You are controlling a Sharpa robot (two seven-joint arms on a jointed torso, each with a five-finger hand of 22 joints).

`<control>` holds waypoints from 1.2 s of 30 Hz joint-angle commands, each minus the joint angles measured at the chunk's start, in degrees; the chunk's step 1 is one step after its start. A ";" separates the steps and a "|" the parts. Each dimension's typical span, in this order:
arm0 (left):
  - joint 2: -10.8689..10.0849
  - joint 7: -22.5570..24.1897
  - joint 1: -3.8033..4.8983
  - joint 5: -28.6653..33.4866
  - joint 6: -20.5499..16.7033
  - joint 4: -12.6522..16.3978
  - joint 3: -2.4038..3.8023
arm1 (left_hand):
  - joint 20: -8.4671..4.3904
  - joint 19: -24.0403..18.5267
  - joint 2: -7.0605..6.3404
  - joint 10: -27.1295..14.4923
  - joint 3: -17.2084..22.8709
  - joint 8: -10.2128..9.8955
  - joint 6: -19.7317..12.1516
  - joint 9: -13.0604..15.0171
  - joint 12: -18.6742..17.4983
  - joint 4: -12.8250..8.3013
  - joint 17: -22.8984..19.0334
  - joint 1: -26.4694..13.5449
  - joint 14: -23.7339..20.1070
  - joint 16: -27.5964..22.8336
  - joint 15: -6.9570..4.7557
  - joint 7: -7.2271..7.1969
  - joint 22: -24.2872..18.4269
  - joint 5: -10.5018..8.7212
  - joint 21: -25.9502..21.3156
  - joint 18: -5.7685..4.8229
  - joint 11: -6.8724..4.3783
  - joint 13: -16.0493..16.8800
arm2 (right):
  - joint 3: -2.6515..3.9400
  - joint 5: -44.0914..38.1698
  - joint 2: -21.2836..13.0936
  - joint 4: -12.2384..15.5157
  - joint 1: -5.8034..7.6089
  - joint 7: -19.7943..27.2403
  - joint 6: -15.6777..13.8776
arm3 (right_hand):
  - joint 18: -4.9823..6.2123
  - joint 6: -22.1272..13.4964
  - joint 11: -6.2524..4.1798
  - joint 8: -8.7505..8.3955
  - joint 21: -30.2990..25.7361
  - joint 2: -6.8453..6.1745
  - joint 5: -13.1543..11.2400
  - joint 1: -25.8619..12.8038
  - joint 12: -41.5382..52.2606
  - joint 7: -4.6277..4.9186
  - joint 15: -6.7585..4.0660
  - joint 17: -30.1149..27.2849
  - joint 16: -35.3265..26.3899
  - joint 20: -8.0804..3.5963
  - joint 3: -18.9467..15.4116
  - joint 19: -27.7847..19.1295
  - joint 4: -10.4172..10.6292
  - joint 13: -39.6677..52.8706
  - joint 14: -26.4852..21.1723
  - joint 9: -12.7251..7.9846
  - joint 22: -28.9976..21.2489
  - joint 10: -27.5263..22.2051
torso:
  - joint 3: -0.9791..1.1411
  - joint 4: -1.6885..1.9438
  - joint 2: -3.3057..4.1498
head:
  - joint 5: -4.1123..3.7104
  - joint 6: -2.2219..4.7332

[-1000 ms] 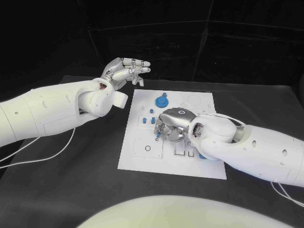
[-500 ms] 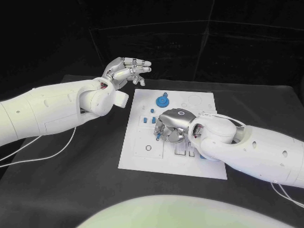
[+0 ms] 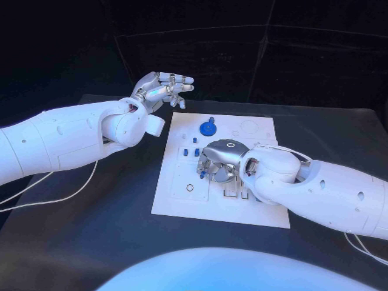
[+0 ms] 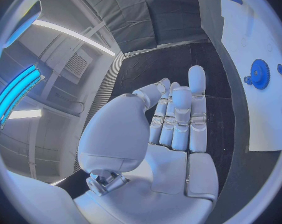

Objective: Assemble the parts on the task board

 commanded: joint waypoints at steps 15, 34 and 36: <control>0.05 0.05 0.11 0.22 0.87 -0.04 0.06 | -0.09 -0.37 -0.14 -0.01 -0.01 0.32 0.12 -0.06 0.30 -0.38 -0.05 0.65 -0.37 -0.29 -0.03 0.38 -0.08 0.02 -0.38 0.80 0.21 -0.03 | -0.36 -3.25 0.85 -0.54 -0.10 -0.97 1.60 | 0.96 -0.20 0.37 0.22 -0.16 -0.42 0.25 -0.98 -0.45 0.43 -0.05 -0.29 -0.30 -0.34 0.07 -0.32 -0.13 -0.13 2.14 0.02 -0.32 -0.18 | 0.00 -0.01 0.00 | -0.02 -0.22; -0.12 -0.24 0.11 0.22 1.12 -0.16 0.06 | -0.07 -0.40 -0.13 -0.09 -0.05 0.33 0.07 -0.07 0.34 -0.40 -0.21 0.58 -0.42 -0.35 0.01 0.42 -0.09 0.02 -0.41 0.78 0.25 -0.05 | -2.09 -3.15 0.05 -0.41 -0.12 -1.46 -10.14 | 1.57 -13.05 2.90 -0.53 -2.32 -4.35 1.33 -5.84 -3.40 2.58 2.00 -3.09 -1.55 1.57 -3.53 -1.73 0.95 -1.87 1.43 -0.54 -3.79 -9.01 | 0.08 0.01 0.01 | 0.02 -0.28; -0.14 -0.29 0.11 0.22 1.18 -0.19 0.06 | -0.07 -0.40 -0.13 -0.09 -0.05 0.33 0.07 -0.07 0.34 -0.40 -0.21 0.58 -0.42 -0.35 0.01 0.42 -0.09 0.02 -0.41 0.78 0.25 -0.05 | -2.10 -2.92 -0.16 -0.40 -0.13 -1.35 -11.58 | 1.62 -13.21 2.99 -0.43 -2.50 -4.29 1.28 -5.90 -3.31 2.65 2.06 -3.41 -1.71 1.65 -3.96 -1.83 0.99 -1.85 1.36 -0.47 -4.07 -9.49 | 0.03 -0.01 0.00 | -0.02 -0.24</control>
